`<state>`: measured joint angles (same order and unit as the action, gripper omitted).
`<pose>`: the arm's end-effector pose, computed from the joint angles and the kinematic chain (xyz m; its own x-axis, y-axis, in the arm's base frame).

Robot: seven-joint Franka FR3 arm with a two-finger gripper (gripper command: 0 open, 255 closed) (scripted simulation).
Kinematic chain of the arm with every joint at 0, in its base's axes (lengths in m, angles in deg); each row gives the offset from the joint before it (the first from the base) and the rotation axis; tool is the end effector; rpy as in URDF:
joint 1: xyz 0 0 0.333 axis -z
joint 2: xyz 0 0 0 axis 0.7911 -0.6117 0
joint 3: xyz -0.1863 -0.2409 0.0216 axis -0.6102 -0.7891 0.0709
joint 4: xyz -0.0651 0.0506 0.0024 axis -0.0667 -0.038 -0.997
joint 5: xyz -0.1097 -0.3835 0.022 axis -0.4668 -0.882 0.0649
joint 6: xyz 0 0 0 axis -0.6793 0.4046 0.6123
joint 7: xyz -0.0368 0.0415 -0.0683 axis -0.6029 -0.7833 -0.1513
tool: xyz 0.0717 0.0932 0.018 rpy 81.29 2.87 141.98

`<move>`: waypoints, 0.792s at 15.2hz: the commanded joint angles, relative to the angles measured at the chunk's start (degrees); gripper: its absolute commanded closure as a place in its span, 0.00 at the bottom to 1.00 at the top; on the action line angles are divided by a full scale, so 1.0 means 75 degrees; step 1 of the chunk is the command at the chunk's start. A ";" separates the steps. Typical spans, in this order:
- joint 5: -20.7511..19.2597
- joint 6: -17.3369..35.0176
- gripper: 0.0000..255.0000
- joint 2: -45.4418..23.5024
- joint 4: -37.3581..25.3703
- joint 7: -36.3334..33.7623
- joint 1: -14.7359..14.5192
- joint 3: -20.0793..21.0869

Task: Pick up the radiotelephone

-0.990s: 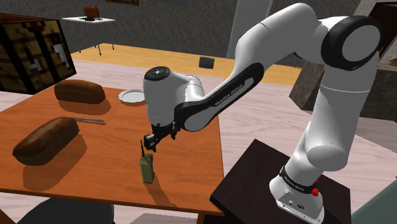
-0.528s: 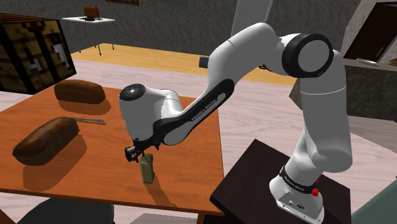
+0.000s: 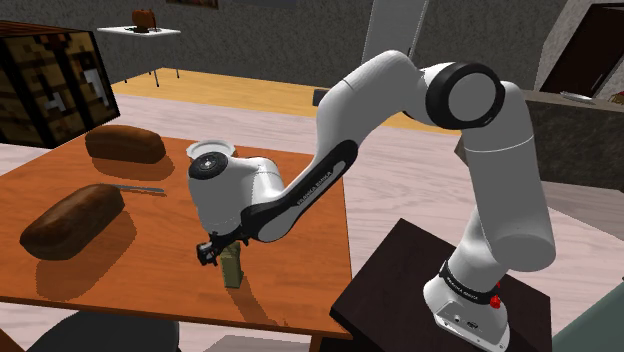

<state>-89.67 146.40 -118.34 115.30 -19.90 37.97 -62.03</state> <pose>0.5057 0.3916 0.2162 0.9796 -0.1187 0.1623 -0.1414 -0.9805 0.1365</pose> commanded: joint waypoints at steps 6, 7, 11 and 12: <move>-0.0023 0.0032 1.00 -0.0025 0.0004 -0.0012 -0.0002 -0.0016; -0.0025 0.0030 1.00 -0.0034 -0.0005 -0.0013 -0.0006 -0.0017; 0.0036 -0.0043 1.00 0.0052 -0.0001 0.0031 0.0017 0.0025; 0.0087 -0.0104 1.00 0.0121 -0.0003 0.0073 0.0038 0.0057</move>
<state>-89.35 146.05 -117.90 115.28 -19.63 38.10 -61.81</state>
